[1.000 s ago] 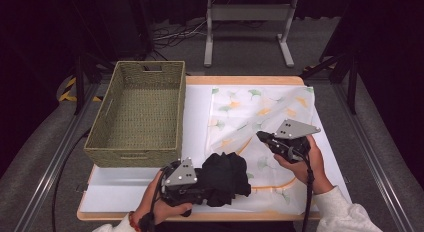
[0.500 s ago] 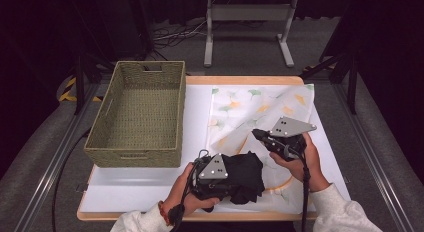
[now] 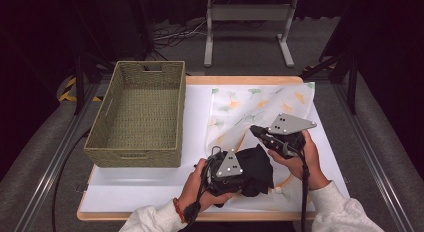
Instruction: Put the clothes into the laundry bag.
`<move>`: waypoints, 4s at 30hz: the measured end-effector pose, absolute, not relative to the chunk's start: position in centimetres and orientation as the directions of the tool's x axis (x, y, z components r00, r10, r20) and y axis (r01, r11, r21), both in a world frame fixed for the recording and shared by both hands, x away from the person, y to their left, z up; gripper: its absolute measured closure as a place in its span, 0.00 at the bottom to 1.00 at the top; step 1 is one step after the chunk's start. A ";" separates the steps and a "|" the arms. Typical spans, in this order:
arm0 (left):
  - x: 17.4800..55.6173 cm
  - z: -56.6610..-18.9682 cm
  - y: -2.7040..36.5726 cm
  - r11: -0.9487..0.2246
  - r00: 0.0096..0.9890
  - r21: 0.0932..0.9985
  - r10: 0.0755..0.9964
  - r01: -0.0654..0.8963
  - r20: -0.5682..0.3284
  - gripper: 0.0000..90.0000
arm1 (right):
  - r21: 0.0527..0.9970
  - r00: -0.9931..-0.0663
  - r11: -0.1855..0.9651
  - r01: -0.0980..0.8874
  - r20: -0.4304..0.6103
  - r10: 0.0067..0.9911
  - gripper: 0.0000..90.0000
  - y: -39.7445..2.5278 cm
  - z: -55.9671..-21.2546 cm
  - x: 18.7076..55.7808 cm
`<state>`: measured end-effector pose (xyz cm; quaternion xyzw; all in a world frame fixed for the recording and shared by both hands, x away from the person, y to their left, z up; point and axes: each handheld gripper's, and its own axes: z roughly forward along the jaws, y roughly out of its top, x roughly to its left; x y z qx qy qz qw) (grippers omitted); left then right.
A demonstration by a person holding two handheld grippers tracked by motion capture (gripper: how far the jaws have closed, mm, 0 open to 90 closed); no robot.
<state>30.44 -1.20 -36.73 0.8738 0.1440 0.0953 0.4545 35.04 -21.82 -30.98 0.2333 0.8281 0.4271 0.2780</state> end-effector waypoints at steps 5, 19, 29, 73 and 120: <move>30.8 -36.8 -2.3 -0.525 0.931 0.828 0.366 0.198 0.010 0.75 | 0.835 -0.739 0.530 0.147 -0.263 0.620 0.99 -21.8 -31.0 35.0; 32.9 -38.1 -4.9 -0.486 0.871 0.818 0.490 0.308 -0.037 0.75 | 0.836 -0.743 0.531 0.136 -0.268 0.613 0.99 -22.0 -30.9 34.6; 34.1 -38.9 -5.2 -0.435 0.854 0.815 0.504 0.383 -0.132 0.63 | 0.825 -0.748 0.543 0.158 -0.259 0.611 0.99 -22.2 -31.7 34.8; 31.7 -42.4 2.1 -0.606 0.882 0.699 0.465 0.379 -0.075 0.36 | 0.822 -0.761 0.539 0.180 -0.231 0.606 0.99 -22.5 -32.8 34.9; 34.9 -40.0 -5.1 -0.451 0.877 0.844 0.477 0.292 -0.048 0.59 | 0.834 -0.751 0.516 0.193 -0.213 0.625 0.99 -23.2 -32.5 34.6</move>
